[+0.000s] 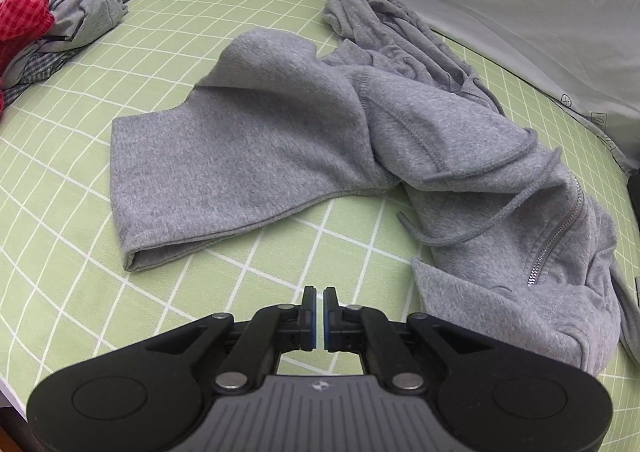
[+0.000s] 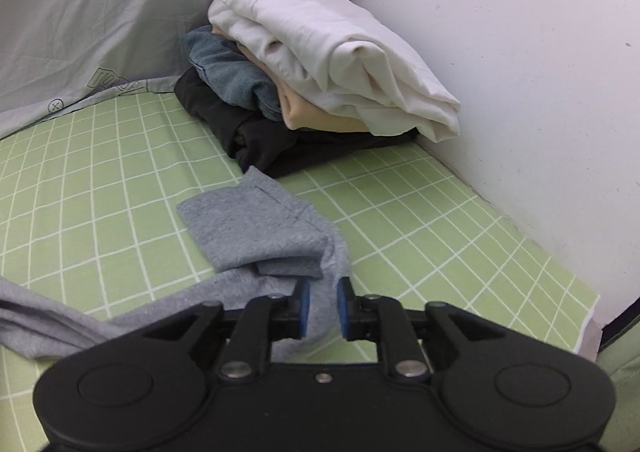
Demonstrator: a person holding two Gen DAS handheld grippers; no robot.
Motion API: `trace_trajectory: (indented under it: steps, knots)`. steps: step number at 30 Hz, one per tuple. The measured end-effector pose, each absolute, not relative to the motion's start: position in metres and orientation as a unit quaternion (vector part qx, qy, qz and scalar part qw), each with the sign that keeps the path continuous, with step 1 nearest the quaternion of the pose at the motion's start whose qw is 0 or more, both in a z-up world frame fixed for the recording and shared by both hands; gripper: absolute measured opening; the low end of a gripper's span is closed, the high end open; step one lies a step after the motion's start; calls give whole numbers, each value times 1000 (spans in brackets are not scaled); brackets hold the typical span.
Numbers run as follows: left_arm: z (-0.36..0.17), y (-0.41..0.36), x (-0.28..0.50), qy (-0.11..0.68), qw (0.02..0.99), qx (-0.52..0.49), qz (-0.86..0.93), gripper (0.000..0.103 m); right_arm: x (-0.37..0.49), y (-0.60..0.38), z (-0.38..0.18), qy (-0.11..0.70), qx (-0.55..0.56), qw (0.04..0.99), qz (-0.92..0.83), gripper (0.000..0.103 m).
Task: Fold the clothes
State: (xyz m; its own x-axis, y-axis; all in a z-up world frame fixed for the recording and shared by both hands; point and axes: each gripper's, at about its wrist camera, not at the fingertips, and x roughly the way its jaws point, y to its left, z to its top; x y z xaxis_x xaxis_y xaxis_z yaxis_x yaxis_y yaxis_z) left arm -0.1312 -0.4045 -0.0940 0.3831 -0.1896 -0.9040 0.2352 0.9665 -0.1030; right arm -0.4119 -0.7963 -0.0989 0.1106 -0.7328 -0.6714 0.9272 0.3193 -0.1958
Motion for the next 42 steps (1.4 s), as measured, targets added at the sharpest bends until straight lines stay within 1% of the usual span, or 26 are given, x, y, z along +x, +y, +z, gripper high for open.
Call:
trace_trajectory:
  steps: [1,2,3,4,5,6,7,8,9,12,14,17,22,23,25,27,28,29,30,34,42]
  knots:
    - [-94,-402,-129,538,834,24,-119,25,-402,-789,-99,351,140,743,-552,51]
    - [-95,-399,-127,537,836,26,-111,28,-391,-781,-98,351,143,754,-537,55]
    - [-95,-396,-124,537,837,27,-104,36,-381,-774,-98,351,145,764,-522,57]
    - [-96,-394,-123,537,837,30,-97,41,-371,-766,-98,352,145,774,-507,59]
    - [-96,-393,-122,535,839,34,-93,47,-364,-756,-98,358,137,782,-491,67]
    - [-96,-392,-121,531,841,42,-94,51,-356,-747,-99,364,129,790,-476,76]
    - [-95,-391,-121,525,844,51,-96,53,-348,-737,-99,370,120,798,-460,79]
    - [-96,-391,-120,523,845,56,-100,58,-341,-727,-99,376,112,805,-445,81]
    - [-96,-391,-119,520,846,61,-105,63,-333,-718,-99,382,104,812,-429,81]
    - [-100,-390,-115,518,846,65,-110,69,-311,-689,-100,398,80,830,-382,84]
    - [-102,-390,-111,509,850,84,-101,70,-306,-679,-101,405,79,832,-372,85]
    - [-103,-396,-109,478,858,139,-124,72,-301,-668,-103,416,74,826,-373,86]
    - [-113,-406,-100,474,842,167,-195,72,-301,-653,-103,428,89,803,-405,86]
    - [-116,-407,-98,473,839,173,-204,72,-302,-649,-103,430,89,798,-412,86]
    - [-120,-405,-92,471,837,180,-213,65,-301,-639,-102,433,90,789,-425,86]
    - [-122,-401,-86,469,835,179,-225,42,-302,-628,-102,436,96,783,-433,86]
    - [-122,-398,-83,468,834,173,-234,36,-302,-621,-101,436,98,784,-432,86]
    - [-121,-395,-80,465,834,174,-241,24,-302,-614,-100,435,99,784,-431,87]
    - [-120,-391,-77,461,834,176,-246,15,-301,-607,-99,435,101,784,-431,87]
    - [-114,-368,-59,441,846,185,-234,12,-293,-587,-102,436,115,774,-445,89]
    - [-80,-283,31,400,897,141,-124,11,-279,-562,-102,423,135,768,-461,89]
